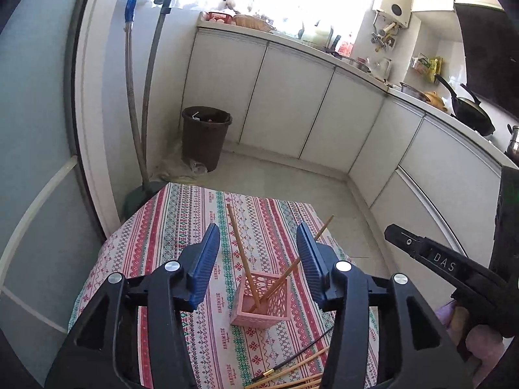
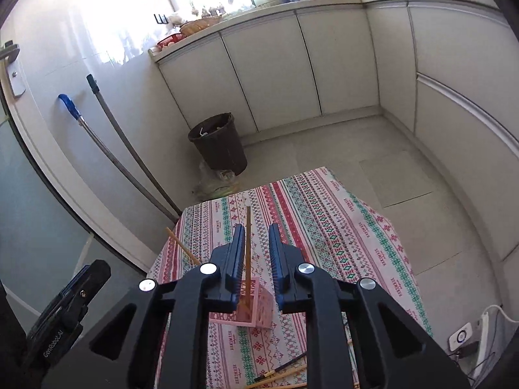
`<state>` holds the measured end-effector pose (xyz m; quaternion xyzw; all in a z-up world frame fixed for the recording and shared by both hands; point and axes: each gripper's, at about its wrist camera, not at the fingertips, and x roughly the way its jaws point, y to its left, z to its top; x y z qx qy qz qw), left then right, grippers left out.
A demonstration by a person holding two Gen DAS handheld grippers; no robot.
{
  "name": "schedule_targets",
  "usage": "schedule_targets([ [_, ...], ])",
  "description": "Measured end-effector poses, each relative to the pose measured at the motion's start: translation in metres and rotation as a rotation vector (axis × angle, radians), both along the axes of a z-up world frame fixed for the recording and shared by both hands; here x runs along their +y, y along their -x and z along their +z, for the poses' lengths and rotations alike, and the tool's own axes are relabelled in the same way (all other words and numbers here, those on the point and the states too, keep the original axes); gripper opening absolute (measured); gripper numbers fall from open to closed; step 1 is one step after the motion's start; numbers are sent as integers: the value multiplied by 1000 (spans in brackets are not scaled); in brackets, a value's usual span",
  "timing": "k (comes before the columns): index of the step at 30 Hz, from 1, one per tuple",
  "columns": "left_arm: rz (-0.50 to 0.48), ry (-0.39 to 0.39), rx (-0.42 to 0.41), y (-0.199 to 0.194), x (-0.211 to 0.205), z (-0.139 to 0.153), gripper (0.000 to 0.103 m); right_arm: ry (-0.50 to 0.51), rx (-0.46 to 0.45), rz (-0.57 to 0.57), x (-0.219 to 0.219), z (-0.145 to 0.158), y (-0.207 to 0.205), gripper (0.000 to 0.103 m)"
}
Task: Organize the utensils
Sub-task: 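Lower the left gripper to the chopsticks and grasp another chopstick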
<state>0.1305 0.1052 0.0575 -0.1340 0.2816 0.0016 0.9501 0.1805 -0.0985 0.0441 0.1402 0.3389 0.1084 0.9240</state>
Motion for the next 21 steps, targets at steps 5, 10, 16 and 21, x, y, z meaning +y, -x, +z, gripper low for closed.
schedule_targets([
  [5, -6, -68, -13, 5, -22, -8, 74, 83, -33, -27, -3, -8, 25, 37],
  [10, -31, -174, 13, 6, -45, -23, 82, 119, -11, -132, -29, -32, 45, 63],
  [16, -107, -289, 72, 0, -79, -47, 96, 89, 115, -400, -107, -89, 74, 95],
  [21, -258, -373, 164, -9, -122, -78, 96, 51, 271, -492, -163, -146, 94, 95],
])
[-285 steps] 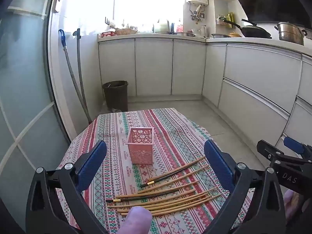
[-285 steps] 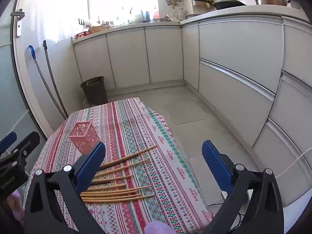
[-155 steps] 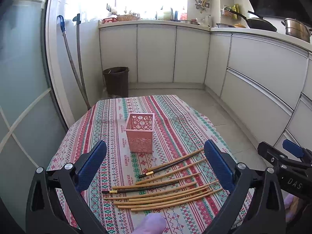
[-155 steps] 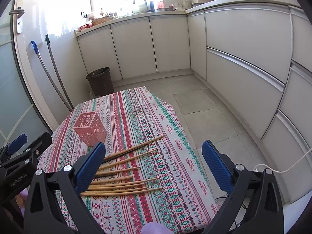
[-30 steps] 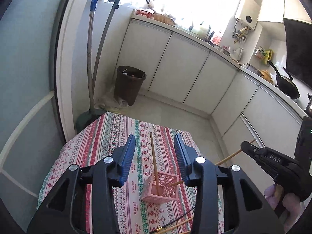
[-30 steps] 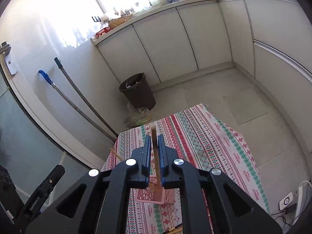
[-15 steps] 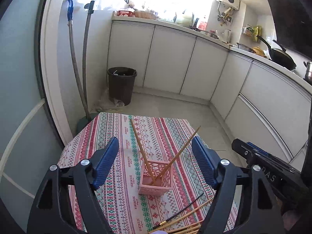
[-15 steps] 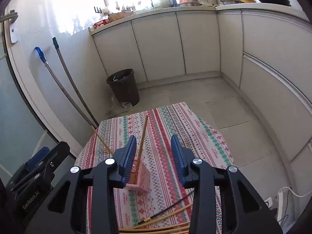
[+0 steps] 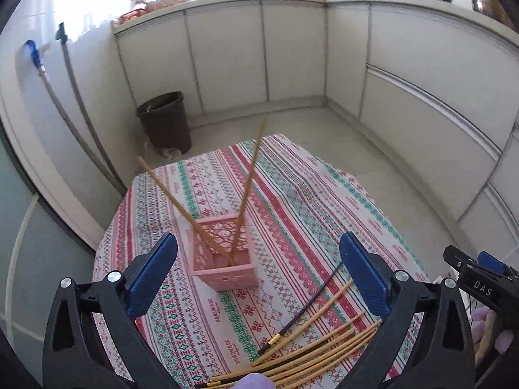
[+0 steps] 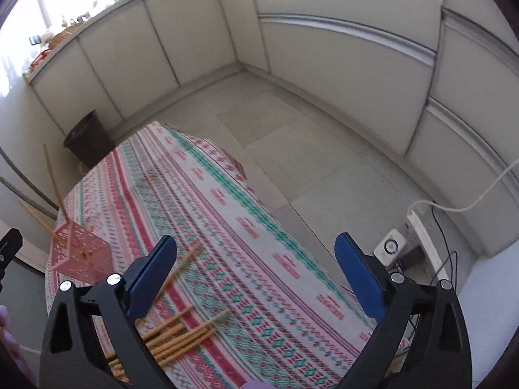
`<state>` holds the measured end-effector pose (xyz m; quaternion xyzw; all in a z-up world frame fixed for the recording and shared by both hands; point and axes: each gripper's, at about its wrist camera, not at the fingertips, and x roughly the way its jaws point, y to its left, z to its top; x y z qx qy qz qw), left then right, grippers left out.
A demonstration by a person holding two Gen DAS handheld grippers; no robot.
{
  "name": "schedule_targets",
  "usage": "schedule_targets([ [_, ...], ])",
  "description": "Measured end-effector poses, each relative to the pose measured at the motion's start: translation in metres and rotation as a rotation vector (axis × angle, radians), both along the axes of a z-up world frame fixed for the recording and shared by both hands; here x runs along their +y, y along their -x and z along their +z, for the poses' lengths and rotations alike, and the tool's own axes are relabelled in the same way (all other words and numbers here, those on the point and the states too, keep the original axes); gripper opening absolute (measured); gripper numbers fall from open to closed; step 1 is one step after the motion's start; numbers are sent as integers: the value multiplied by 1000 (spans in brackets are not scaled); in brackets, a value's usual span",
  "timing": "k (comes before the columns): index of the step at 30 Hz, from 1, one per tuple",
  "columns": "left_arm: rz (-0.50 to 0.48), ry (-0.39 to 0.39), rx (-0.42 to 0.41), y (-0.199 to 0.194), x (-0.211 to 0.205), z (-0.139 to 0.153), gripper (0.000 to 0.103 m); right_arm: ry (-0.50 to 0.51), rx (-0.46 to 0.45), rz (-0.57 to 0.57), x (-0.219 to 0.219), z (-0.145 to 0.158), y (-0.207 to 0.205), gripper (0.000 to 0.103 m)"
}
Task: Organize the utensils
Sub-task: 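Lower the left gripper to the chopsticks and grasp another chopstick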
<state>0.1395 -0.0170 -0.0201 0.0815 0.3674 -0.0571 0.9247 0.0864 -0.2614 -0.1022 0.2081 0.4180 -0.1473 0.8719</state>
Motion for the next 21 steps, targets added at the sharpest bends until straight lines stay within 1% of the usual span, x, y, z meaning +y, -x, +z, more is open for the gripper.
schedule_targets([
  [2, -55, -27, 38, -4, -19, -13, 96, -41, 37, -31, -20, -21, 8, 95],
  [4, -99, -59, 77, -7, -36, -27, 96, -69, 51, -35, -33, -34, 12, 95],
  [6, -127, -82, 114, -12, -50, -39, 96, -59, 37, -23, -39, -43, 20, 95],
  [8, -154, -83, 173, -22, -61, -55, 96, -26, 34, -5, -41, -51, 23, 95],
  [10, -181, -82, 260, -36, -71, -71, 96, -107, 5, 20, -45, -50, 22, 95],
  [11, -189, -82, 299, -43, -75, -79, 96, -131, 0, 24, -45, -51, 22, 95],
  [13, -188, -85, 380, -60, -81, -97, 96, -153, 12, 39, -42, -54, 19, 95],
  [15, -157, -91, 452, -76, -82, -115, 96, -200, 22, 59, -40, -57, 15, 95],
  [16, -142, -84, 495, -83, -81, -125, 96, -212, 26, 63, -40, -59, 15, 95],
  [18, -114, -61, 554, -94, -77, -141, 94, -233, 38, 78, -38, -63, 12, 95],
  [19, -103, -53, 568, -99, -76, -146, 92, -237, 46, 84, -36, -64, 12, 95],
  [21, -96, -39, 595, -104, -76, -154, 78, -237, 56, 93, -34, -66, 12, 95],
])
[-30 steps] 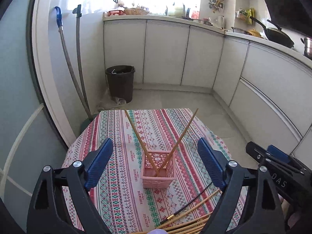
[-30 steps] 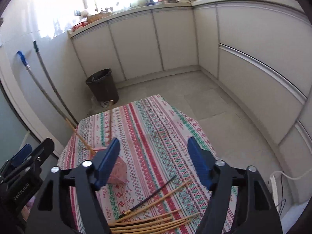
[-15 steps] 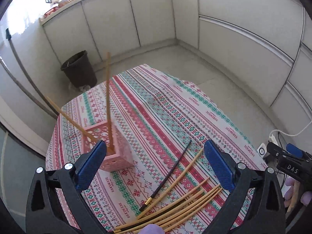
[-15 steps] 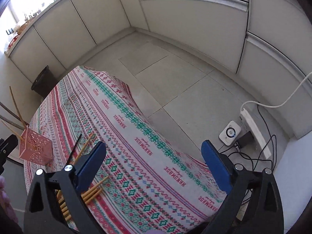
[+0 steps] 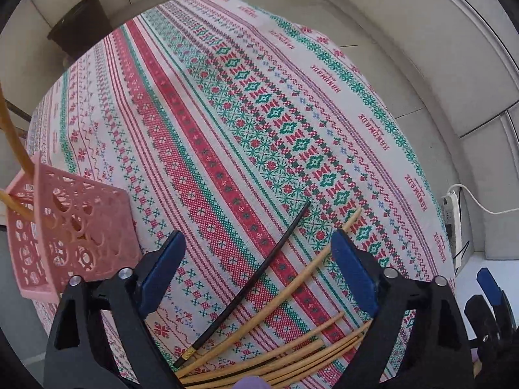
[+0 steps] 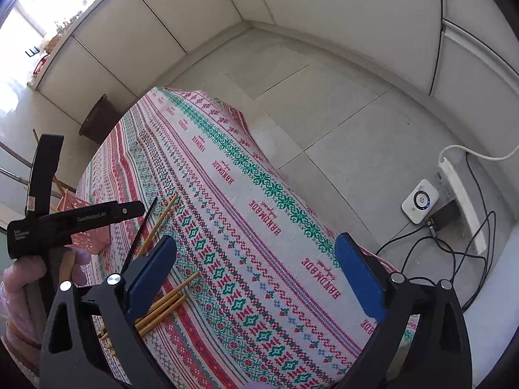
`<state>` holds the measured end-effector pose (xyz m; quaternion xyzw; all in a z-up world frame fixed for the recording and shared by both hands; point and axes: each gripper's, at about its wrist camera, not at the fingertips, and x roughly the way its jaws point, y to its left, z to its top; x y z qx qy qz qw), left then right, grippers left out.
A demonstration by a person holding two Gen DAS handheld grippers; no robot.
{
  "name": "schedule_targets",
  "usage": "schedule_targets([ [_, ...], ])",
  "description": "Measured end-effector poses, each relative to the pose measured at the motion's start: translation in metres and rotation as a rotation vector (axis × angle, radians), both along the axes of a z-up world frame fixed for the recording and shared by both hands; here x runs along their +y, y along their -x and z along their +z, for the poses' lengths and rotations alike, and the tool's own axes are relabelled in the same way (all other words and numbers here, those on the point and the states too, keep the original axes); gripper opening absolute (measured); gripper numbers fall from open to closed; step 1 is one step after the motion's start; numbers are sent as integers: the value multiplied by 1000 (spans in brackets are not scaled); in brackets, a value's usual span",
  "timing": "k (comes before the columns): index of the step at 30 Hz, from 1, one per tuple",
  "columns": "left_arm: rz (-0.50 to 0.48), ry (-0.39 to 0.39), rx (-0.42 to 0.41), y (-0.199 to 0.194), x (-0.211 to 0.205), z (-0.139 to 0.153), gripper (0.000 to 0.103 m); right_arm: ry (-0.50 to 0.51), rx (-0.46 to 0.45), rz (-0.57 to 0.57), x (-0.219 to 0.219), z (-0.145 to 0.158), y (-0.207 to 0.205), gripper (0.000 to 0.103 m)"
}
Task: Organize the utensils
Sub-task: 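Lower the left gripper to the chopsticks and grasp another chopstick, then lift the chopstick upright and move it over the pink holder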
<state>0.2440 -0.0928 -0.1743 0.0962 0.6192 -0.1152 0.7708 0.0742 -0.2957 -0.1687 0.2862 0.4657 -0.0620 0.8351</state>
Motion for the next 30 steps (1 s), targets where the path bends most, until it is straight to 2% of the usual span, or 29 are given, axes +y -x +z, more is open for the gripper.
schedule_targets([
  [2, -5, 25, 25, -4, -3, -6, 72, -7, 5, 11, 2, -2, -1, 95],
  [4, -20, 21, 16, -5, -7, -7, 67, -10, 11, 20, 4, -3, -1, 95],
  [6, -52, 20, -3, -5, -16, -7, 52, -13, 15, 17, 3, -5, -2, 95],
  [7, -66, 13, -7, -6, -19, -8, 48, -19, 16, 14, 2, -6, -2, 95],
  [8, -70, 3, -9, -7, -22, -10, 38, -25, 18, 10, 1, -7, -2, 95],
  [10, -78, -12, 2, -9, -27, -18, 28, -38, 22, 7, 0, -9, -2, 95],
  [11, -81, -8, 0, -9, -29, -21, 27, -42, 24, 8, -1, -9, -3, 95],
  [14, -96, 16, 17, -9, -30, -21, 11, -54, 29, 13, 0, -11, -4, 95],
  [18, -113, 2, -16, 6, -31, -20, 11, -59, 34, 22, 2, -12, -5, 95],
  [23, -87, 1, -92, 26, -17, -14, 9, -98, 61, 24, 5, -16, -11, 95],
  [28, -69, 41, -212, 58, 11, 26, 9, -203, 129, 15, 9, -23, -31, 95],
  [30, -56, 55, -267, 74, 25, 46, 8, -219, 127, 26, 18, -17, -44, 95],
])
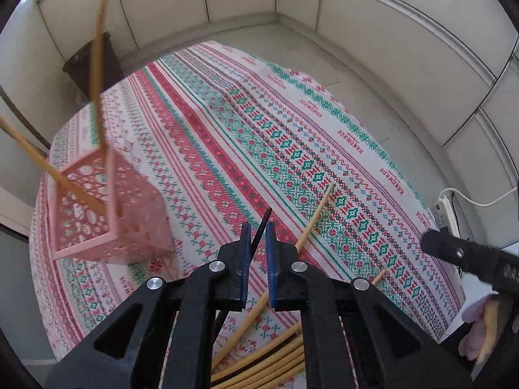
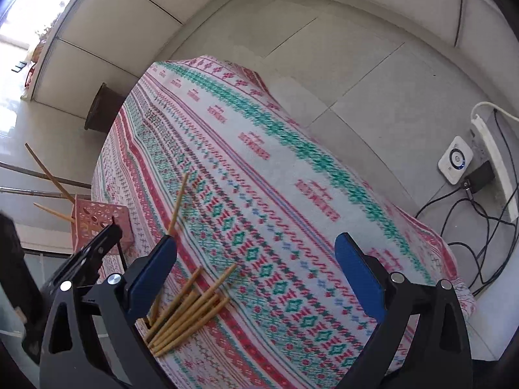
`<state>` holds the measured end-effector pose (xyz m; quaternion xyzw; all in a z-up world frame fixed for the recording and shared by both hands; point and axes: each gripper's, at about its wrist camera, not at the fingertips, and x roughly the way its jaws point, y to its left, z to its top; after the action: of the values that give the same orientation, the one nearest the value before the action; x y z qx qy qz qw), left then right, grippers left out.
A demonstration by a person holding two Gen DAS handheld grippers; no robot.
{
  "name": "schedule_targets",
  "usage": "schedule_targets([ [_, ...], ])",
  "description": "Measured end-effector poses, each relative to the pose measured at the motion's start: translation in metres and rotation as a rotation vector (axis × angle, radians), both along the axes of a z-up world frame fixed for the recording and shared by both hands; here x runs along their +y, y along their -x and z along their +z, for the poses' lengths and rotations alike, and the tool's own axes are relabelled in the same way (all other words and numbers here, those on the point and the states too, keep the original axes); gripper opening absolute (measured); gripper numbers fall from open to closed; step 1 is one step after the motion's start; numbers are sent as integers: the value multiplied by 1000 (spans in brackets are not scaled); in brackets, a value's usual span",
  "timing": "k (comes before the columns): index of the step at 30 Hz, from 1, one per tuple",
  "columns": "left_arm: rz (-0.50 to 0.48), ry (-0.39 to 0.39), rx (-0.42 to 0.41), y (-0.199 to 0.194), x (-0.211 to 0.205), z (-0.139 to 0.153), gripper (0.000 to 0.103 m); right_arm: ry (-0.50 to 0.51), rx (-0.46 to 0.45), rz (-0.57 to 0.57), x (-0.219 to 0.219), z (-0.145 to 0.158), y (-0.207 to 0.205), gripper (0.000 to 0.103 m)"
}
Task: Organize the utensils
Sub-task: 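Lift the chopstick upright and move it over the pink holder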
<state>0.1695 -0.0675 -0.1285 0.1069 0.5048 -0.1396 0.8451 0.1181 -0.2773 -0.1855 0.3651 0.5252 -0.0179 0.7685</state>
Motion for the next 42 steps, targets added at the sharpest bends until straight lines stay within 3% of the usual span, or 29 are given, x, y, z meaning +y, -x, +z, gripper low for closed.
schedule_targets([
  [3, 36, 25, -85, 18, 29, 37, 7, -1, -15, 31, 21, 13, -23, 94],
  [12, 144, 65, -273, 74, 101, 99, 3, -4, 137, -2, 81, -10, -82, 61],
  [16, 156, 68, -313, 84, 116, 112, 2, 136, 130, -4, 109, -11, -90, 50],
  [17, 162, 72, -320, 84, 120, 114, 2, 167, 119, 3, 117, -11, -92, 29],
  [20, 177, 93, -331, 84, 129, 120, 1, 232, 102, 12, 128, -13, -93, 13],
  [26, 188, 135, -344, 92, 141, 131, 1, 183, 29, 32, 121, -5, -80, 11],
  [36, 243, 255, -308, 90, 168, 141, 1, 104, -196, 95, 110, 64, -33, 9],
  [39, 232, 313, -192, 74, 173, 126, 6, 92, -248, 120, 112, 81, -17, 8],
  [40, 248, 333, -151, 66, 175, 117, 11, 97, -266, 132, 113, 86, -10, 8],
  [41, 254, 340, -106, 58, 175, 106, 23, 104, -284, 143, 114, 91, -3, 8],
  [42, 246, 334, -54, 50, 172, 93, 27, 107, -296, 149, 116, 95, 2, 8],
])
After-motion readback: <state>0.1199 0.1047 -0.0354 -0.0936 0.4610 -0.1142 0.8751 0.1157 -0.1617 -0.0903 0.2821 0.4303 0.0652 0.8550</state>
